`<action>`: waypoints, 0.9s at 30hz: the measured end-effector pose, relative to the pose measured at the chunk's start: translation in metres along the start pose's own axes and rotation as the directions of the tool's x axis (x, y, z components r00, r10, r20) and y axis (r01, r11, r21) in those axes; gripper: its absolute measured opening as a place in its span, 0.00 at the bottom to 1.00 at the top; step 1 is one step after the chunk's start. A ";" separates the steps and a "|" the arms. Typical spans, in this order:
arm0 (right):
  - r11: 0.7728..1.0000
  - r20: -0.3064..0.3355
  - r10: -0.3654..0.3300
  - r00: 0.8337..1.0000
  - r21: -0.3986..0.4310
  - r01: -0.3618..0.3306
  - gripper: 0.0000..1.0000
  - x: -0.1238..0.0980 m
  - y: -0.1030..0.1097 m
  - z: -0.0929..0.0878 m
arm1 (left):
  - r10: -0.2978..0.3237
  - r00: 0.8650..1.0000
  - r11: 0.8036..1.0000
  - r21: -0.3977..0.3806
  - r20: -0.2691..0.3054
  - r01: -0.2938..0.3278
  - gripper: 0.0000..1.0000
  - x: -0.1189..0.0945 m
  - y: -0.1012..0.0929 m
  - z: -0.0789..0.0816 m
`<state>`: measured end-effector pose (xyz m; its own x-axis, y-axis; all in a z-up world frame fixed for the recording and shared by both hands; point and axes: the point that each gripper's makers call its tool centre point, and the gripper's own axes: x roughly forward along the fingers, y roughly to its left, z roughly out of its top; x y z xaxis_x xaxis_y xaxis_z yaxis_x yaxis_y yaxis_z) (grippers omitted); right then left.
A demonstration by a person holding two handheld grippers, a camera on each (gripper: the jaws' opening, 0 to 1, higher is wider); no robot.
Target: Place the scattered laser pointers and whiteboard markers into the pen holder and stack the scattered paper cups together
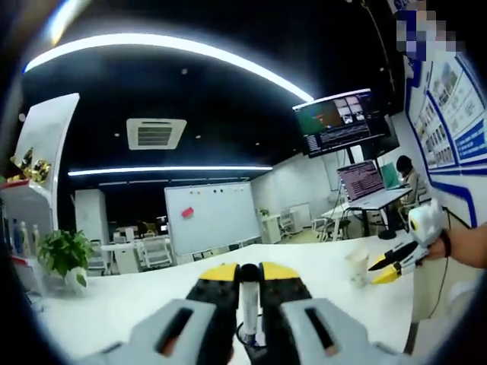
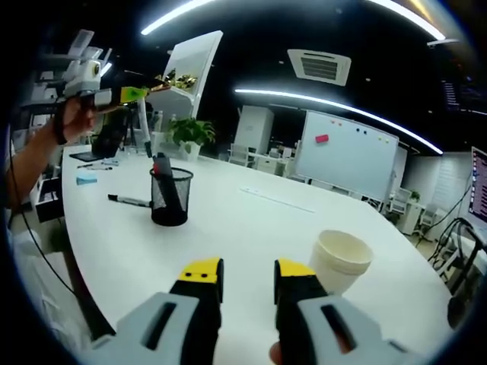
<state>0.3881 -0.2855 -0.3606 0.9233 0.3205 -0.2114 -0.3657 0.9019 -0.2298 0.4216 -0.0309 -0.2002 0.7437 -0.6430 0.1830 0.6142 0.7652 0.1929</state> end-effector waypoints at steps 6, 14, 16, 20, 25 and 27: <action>1.000 -0.005 0.001 1.000 0.005 -0.001 0.27 0.001 0.001 -0.003 | 0.002 1.000 1.000 -0.019 0.009 -0.002 0.11 0.006 -0.001 0.001; 1.000 -0.004 0.001 1.000 0.006 -0.001 0.27 0.000 0.000 -0.003 | -0.009 1.000 1.000 -0.008 0.012 0.009 0.11 0.013 -0.004 0.003; 1.000 -0.006 0.001 1.000 0.007 -0.001 0.27 -0.001 0.000 -0.005 | -0.010 1.000 1.000 0.000 0.011 0.010 0.11 0.014 -0.004 0.002; 1.000 -0.009 -0.001 1.000 0.008 0.001 0.27 -0.001 -0.001 -0.006 | -0.012 1.000 1.000 0.000 0.007 0.012 0.11 0.018 -0.003 0.000; 1.000 -0.009 -0.001 1.000 0.009 0.001 0.27 0.000 -0.001 -0.006 | 0.005 1.000 0.999 0.053 -0.002 -0.005 0.11 0.020 -0.002 0.000; 1.000 -0.009 -0.001 1.000 0.010 0.001 0.27 0.000 -0.001 -0.007 | -0.003 1.000 0.999 0.038 0.004 0.003 0.11 0.021 -0.002 0.002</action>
<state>0.3878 -0.2885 -0.3666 0.9227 0.3168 -0.2198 -0.3634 0.9050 -0.2210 0.4361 -0.0460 -0.1950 0.7408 -0.6453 0.1865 0.6058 0.7617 0.2298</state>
